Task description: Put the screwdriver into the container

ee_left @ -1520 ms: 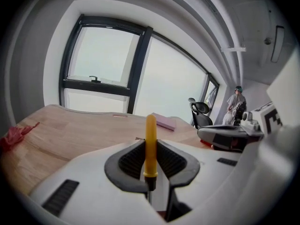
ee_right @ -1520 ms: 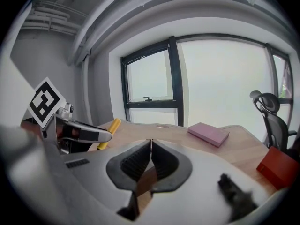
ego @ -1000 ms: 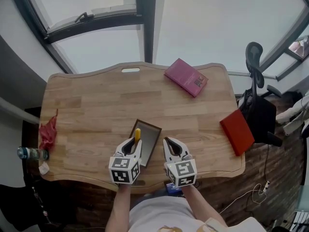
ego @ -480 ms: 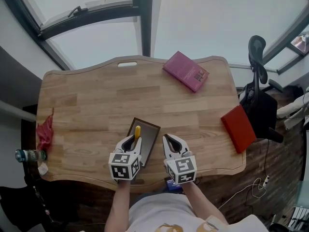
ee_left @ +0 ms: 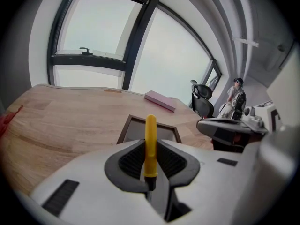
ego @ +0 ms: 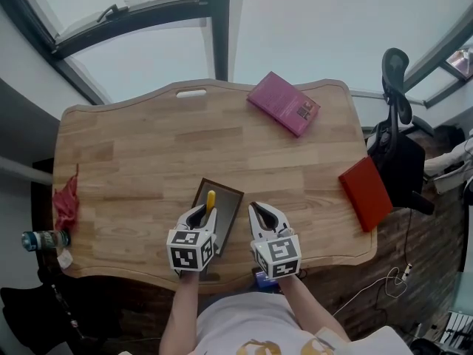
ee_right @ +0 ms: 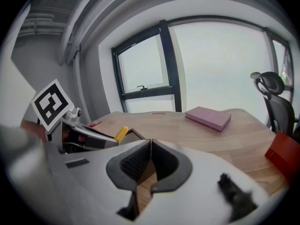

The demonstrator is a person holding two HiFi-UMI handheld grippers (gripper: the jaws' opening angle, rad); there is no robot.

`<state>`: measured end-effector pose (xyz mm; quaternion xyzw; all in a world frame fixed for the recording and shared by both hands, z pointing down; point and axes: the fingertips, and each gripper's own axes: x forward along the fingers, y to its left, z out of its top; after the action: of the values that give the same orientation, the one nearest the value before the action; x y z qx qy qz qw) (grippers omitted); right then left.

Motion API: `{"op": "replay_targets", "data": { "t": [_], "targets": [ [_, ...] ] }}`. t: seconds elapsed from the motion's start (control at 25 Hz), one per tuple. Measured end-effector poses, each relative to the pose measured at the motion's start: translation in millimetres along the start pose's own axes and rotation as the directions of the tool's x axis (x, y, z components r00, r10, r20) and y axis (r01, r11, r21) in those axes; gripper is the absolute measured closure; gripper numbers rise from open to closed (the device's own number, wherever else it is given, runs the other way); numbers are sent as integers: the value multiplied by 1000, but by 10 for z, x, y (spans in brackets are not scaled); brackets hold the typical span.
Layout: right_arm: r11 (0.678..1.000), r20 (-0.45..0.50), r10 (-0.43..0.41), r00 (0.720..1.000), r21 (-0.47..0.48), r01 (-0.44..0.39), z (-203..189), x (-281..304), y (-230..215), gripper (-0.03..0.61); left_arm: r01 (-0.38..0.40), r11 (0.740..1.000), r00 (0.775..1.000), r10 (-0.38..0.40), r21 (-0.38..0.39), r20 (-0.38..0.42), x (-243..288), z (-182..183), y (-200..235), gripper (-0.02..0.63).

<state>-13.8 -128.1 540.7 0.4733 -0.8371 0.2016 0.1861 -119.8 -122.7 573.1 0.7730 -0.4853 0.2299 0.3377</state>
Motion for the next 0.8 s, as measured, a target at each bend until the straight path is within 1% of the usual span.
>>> {"op": "replay_targets", "data": {
  "t": [0.48, 0.8],
  "targets": [
    [1000, -18, -11, 1000, 20, 11, -59, 40, -121, 546, 2, 1000, 996, -2, -6, -85, 183, -109, -28, 534],
    [999, -28, -17, 999, 29, 18, -91, 61, -188, 546, 14, 1000, 987, -15, -6, -160, 286, -195, -56, 534]
  ]
}}
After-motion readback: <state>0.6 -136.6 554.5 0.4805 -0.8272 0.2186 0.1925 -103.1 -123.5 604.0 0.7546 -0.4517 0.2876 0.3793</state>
